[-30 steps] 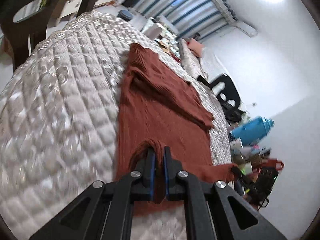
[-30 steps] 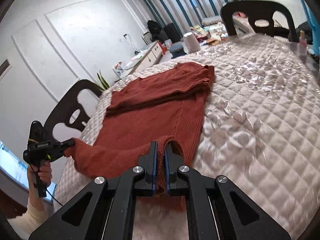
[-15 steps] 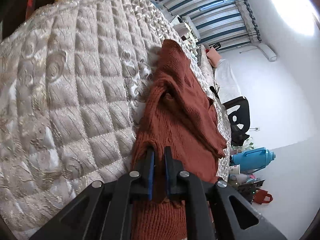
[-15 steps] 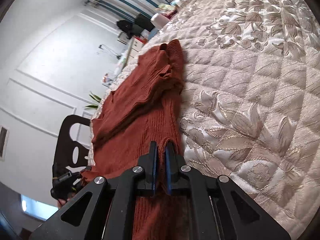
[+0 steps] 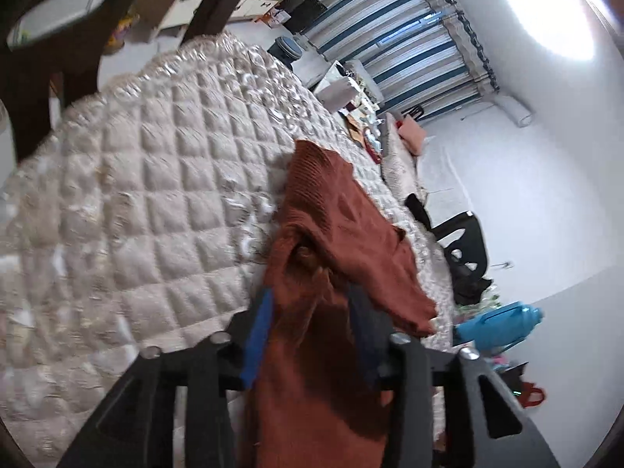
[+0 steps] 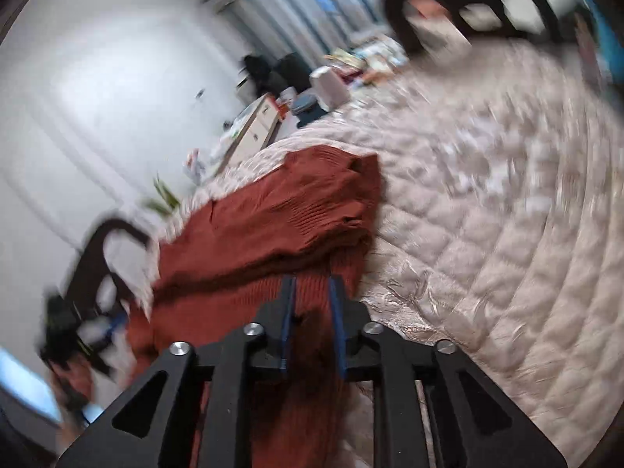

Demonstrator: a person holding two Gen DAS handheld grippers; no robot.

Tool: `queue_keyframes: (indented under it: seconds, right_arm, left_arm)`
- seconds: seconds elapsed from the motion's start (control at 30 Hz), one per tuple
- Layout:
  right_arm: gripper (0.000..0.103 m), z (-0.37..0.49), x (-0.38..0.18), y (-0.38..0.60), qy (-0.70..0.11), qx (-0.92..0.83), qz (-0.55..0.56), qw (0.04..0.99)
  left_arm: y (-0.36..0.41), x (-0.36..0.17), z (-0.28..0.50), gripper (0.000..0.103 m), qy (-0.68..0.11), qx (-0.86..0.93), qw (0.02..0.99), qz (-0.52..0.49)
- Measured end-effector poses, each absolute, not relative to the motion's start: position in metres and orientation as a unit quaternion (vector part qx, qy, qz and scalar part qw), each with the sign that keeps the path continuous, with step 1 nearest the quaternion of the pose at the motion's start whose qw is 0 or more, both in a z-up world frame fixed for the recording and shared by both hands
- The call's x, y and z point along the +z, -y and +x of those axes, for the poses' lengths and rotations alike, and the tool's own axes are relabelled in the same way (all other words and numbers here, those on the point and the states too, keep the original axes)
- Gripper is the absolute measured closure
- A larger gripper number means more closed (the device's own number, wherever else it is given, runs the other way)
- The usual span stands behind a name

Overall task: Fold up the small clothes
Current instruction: 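Lay the hem down on the sweater and open both grippers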

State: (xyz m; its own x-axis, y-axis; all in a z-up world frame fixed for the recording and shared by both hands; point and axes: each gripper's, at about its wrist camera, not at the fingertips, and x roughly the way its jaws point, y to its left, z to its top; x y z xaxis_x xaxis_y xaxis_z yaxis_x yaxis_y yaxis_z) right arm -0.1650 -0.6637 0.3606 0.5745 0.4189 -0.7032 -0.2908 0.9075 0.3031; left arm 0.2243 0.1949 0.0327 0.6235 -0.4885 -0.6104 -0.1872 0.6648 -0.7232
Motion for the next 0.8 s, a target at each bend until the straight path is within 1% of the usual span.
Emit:
queue_keyframes:
  seconds: [0.07,0.1,0.13,0.2,0.27,0.4,0.47,0.53,0.67,0.8]
  right_arm:
    - [0.069,-0.182,0.369,0.642,-0.393,0.219,0.000,0.893]
    - [0.064,-0.191,0.371,0.632,-0.382,0.226,-0.030,0.895]
    - [0.056,-0.196,0.371,0.624,-0.377,0.237,-0.047,0.894]
    - [0.048,-0.203,0.370,0.603,-0.375,0.276,-0.085,0.881]
    - [0.047,-0.208,0.363,0.583,-0.372,0.292,-0.131,0.871]
    - [0.047,-0.197,0.340,0.551,-0.399,0.302,-0.206,0.841]
    - [0.047,-0.195,0.333,0.537,-0.391,0.293,-0.245,0.837]
    - [0.046,-0.189,0.325,0.529,-0.392,0.320,-0.256,0.824]
    - [0.045,-0.171,0.306,0.509,-0.423,0.320,-0.276,0.802]
    - [0.045,-0.157,0.310,0.509,-0.427,0.282,-0.263,0.818]
  left_arm:
    - [-0.198,0.037,0.218,0.053,-0.422,-0.091,0.818,-0.379]
    - [-0.196,0.039,0.216,0.048,-0.422,-0.091,0.821,-0.373]
    - [-0.196,0.039,0.214,0.043,-0.422,-0.095,0.823,-0.368]
    - [-0.186,0.041,0.214,0.042,-0.430,-0.108,0.822,-0.357]
    - [-0.175,0.042,0.215,0.041,-0.438,-0.122,0.823,-0.340]
    - [-0.156,0.045,0.218,0.037,-0.446,-0.124,0.834,-0.300]
    - [-0.150,0.043,0.222,0.035,-0.448,-0.117,0.839,-0.286]
    - [-0.149,0.040,0.225,0.035,-0.454,-0.106,0.839,-0.279]
    - [-0.150,0.028,0.227,0.034,-0.480,-0.092,0.829,-0.273]
    - [-0.159,0.021,0.223,0.034,-0.490,-0.069,0.827,-0.268]
